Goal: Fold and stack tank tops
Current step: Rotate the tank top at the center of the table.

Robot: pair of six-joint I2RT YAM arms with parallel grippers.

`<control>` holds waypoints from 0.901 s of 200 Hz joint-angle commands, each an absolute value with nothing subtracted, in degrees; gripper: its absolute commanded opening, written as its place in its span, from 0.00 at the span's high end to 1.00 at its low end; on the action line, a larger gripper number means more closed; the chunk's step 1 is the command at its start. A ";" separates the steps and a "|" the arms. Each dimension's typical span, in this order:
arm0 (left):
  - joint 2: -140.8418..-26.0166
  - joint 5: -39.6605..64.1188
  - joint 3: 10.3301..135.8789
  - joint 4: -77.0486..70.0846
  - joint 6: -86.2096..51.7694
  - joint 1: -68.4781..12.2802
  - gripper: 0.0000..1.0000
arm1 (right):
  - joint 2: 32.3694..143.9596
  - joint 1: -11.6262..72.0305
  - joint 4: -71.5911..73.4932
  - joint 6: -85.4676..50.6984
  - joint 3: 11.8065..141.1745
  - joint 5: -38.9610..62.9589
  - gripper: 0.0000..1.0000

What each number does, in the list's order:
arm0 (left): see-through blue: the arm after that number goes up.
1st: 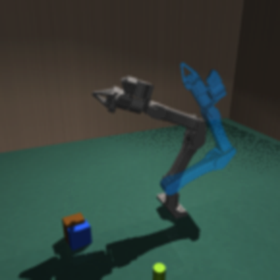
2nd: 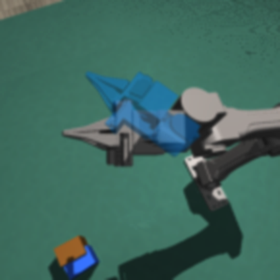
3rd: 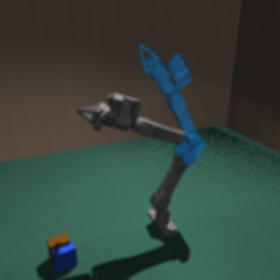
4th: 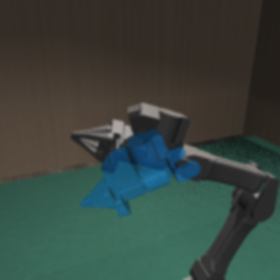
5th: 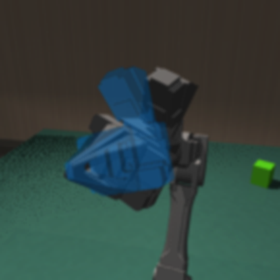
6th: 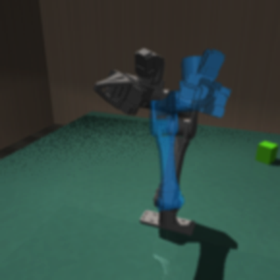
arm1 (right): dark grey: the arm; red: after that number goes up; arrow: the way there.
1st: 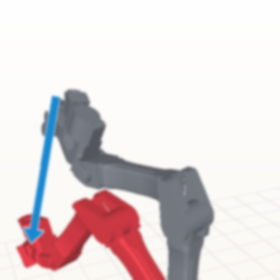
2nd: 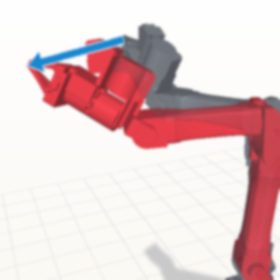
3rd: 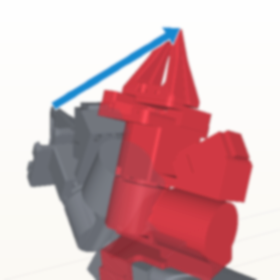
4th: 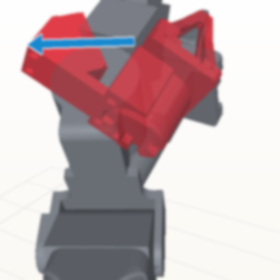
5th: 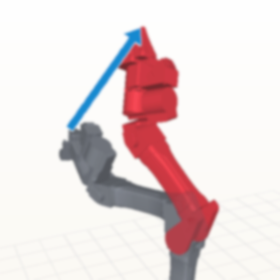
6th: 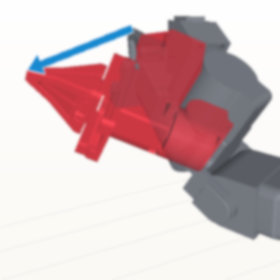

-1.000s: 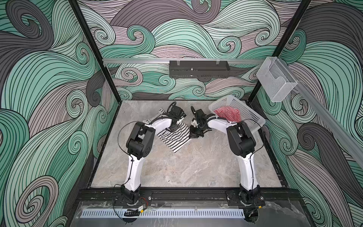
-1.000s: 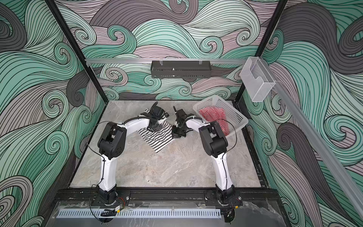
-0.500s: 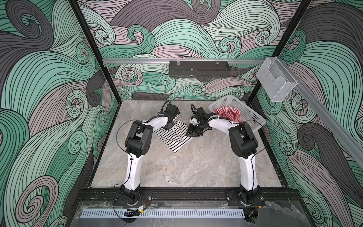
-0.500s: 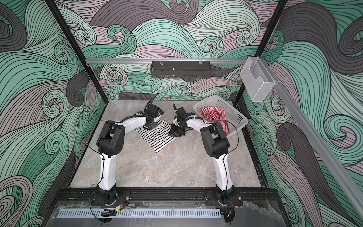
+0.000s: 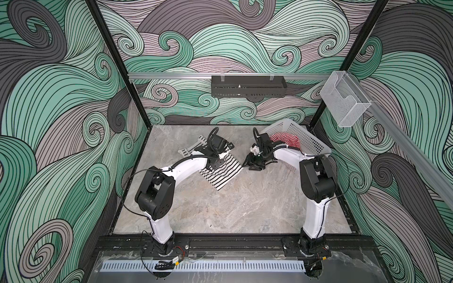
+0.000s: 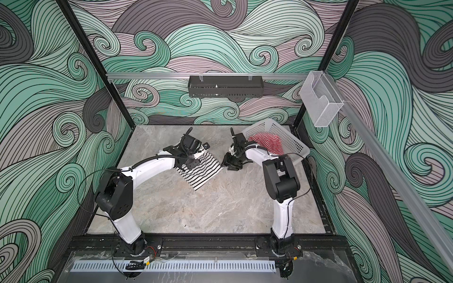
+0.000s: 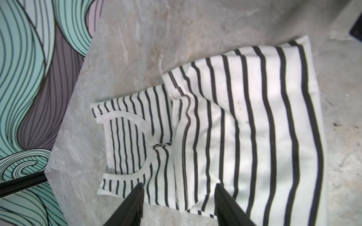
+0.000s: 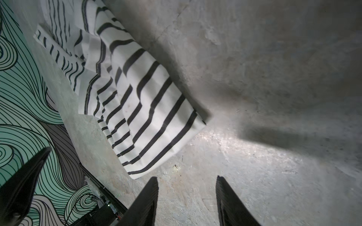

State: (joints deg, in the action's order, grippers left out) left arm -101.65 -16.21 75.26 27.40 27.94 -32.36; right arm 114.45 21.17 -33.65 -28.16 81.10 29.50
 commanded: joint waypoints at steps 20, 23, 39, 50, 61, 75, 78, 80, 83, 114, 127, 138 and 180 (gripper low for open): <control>-103.82 -17.60 73.52 26.19 27.31 -29.83 0.39 | 117.60 21.49 -32.18 -28.35 84.58 30.39 0.50; -103.90 -17.43 73.44 26.19 27.19 -29.46 0.39 | 118.06 21.41 -32.49 -28.19 85.44 30.45 0.50; -103.96 -15.99 73.39 27.21 25.97 -27.57 0.38 | 120.98 21.40 -33.73 -27.75 90.67 30.59 0.49; -103.56 -13.81 73.48 28.54 25.00 -26.12 0.38 | 123.53 21.45 -35.67 -27.25 95.21 31.06 0.49; -102.96 -11.12 73.61 29.97 24.24 -24.56 0.37 | 126.41 21.50 -37.24 -26.95 99.69 31.20 0.49; -102.75 -7.75 73.97 32.14 23.88 -22.82 0.35 | 130.21 21.62 -40.27 -26.19 105.43 30.66 0.49; -102.87 -7.13 74.19 32.88 23.98 -22.57 0.35 | 130.97 21.62 -40.78 -26.11 106.45 30.55 0.49; -102.97 -6.86 74.36 33.33 24.06 -22.45 0.35 | 131.42 21.62 -40.98 -26.04 107.08 30.58 0.50; -103.14 -6.45 74.50 33.92 24.20 -22.29 0.35 | 132.08 21.65 -41.29 -25.94 107.82 30.66 0.50; -103.47 -7.91 72.74 32.52 24.72 -21.95 0.35 | 134.74 23.79 -38.94 -26.16 111.00 35.33 0.65; -105.12 -9.30 73.13 32.37 24.60 -21.85 0.35 | 134.56 25.48 -38.75 -25.60 111.44 34.54 0.69; -107.30 -10.92 74.18 32.56 24.44 -21.84 0.35 | 135.01 26.63 -38.61 -25.82 111.64 34.44 0.70; -112.02 -13.58 76.73 32.92 24.90 -20.95 0.36 | 134.77 29.42 -40.83 -25.34 106.32 28.74 0.67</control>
